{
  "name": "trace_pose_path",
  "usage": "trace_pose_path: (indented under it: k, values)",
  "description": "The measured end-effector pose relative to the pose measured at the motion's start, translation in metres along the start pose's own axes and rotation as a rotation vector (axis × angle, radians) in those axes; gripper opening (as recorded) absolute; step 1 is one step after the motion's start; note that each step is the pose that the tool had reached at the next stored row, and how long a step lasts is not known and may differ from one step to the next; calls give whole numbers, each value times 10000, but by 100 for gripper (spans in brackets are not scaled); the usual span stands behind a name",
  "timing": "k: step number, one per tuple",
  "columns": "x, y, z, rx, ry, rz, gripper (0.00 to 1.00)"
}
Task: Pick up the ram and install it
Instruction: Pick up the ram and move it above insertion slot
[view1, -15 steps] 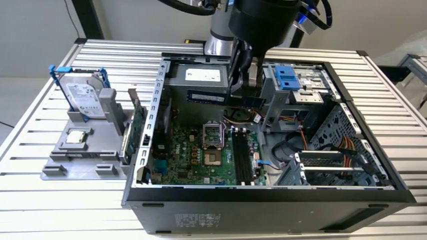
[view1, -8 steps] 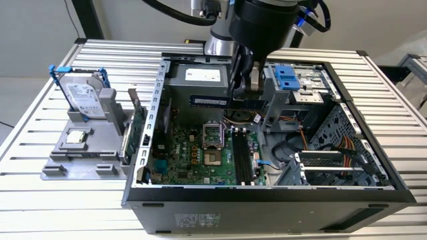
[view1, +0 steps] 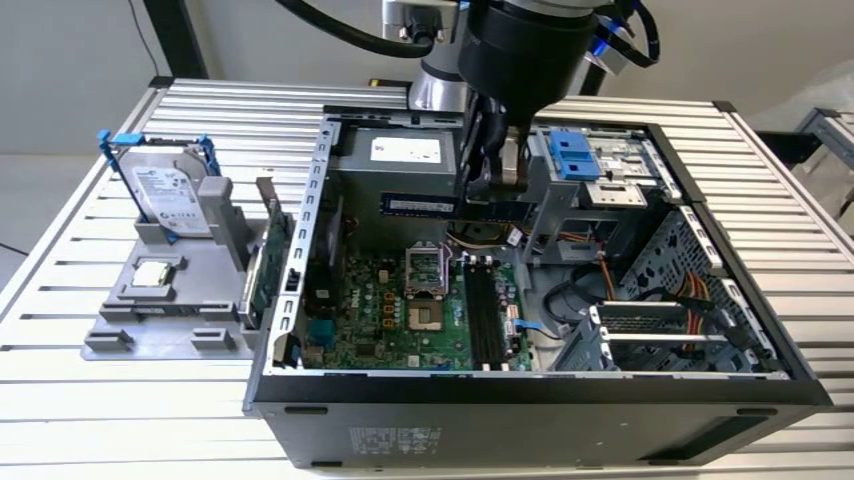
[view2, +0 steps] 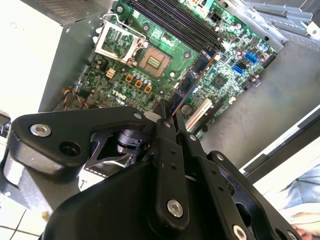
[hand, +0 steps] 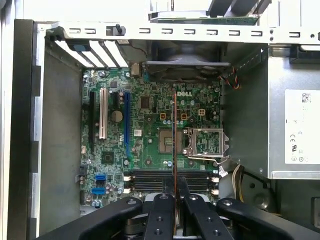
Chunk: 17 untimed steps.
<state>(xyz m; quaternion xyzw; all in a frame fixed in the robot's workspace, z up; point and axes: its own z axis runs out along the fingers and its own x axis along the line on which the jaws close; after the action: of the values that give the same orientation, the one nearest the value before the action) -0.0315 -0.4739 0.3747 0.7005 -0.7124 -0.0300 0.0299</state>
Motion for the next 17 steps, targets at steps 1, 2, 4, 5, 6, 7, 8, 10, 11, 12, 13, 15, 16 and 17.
trace_pose_path:
  k: [1,2,4,5,6,7,8,10,11,12,13,15,16,17]
  values:
    - [0,0,0,0,0,0,0]
    - [0,0,1,0,0,0,0]
    - [0,0,1,0,0,0,0]
    - [0,0,1,0,0,0,0]
    - [0,0,2,0,0,0,0]
    - [0,-1,8,3,-4,0,0]
    - [0,-2,17,12,-5,-1,0]
    - [0,-3,35,40,-1,0,0]
    - [0,-4,47,59,-3,0,0]
    - [0,-4,57,84,-3,1,0]
    - [0,-5,66,116,-2,1,0]
    - [0,-7,82,176,-4,0,0]
    - [0,-8,90,216,-4,0,0]
    - [0,-8,97,254,-4,0,0]
